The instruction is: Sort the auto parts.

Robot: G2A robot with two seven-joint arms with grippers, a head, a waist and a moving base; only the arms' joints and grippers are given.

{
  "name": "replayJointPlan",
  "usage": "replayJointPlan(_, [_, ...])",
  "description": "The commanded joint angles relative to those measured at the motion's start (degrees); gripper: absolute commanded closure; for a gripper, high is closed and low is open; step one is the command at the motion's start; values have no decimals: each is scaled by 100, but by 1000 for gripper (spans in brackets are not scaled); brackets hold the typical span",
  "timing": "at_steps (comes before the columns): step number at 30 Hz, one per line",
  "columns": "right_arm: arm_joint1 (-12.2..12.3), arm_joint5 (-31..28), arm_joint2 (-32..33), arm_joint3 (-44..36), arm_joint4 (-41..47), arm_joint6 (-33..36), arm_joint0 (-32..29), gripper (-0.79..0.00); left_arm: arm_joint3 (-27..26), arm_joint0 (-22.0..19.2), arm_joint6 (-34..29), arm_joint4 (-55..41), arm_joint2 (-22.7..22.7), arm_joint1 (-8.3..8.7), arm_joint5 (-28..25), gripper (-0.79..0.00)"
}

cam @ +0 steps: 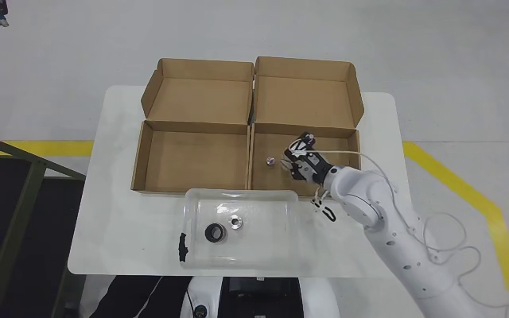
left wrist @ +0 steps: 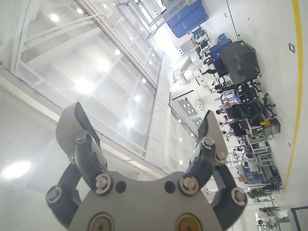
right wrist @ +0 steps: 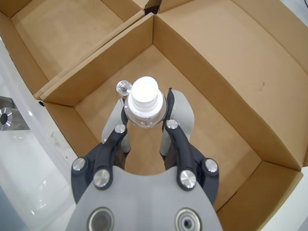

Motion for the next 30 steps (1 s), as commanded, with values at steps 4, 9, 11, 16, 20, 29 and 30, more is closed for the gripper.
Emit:
replayJointPlan(4, [-29,0,-65,116,-5,13,57,-182,0,0,0,0,0,0,0,-785])
replayJointPlan(9, [-46,-5,-84,178,-1,9,58,-308,0,0,0,0,0,0,0,-785])
replayJointPlan(11, [-50,-14,-77,191,3,6,50,-363,0,0,0,0,0,0,0,-785])
replayJointPlan(16, [-45,-37,3,87,26,-10,-15,-785,0,0,0,0,0,0,0,-785])
replayJointPlan(20, [-13,-66,168,-232,-5,-57,-160,-785,0,0,0,0,0,0,0,-785])
replayJointPlan(29, [106,-294,731,-1697,-59,-12,-715,-785,0,0,0,0,0,0,0,-785])
replayJointPlan(30, [116,-344,764,-1854,-55,10,-768,-785,0,0,0,0,0,0,0,-785])
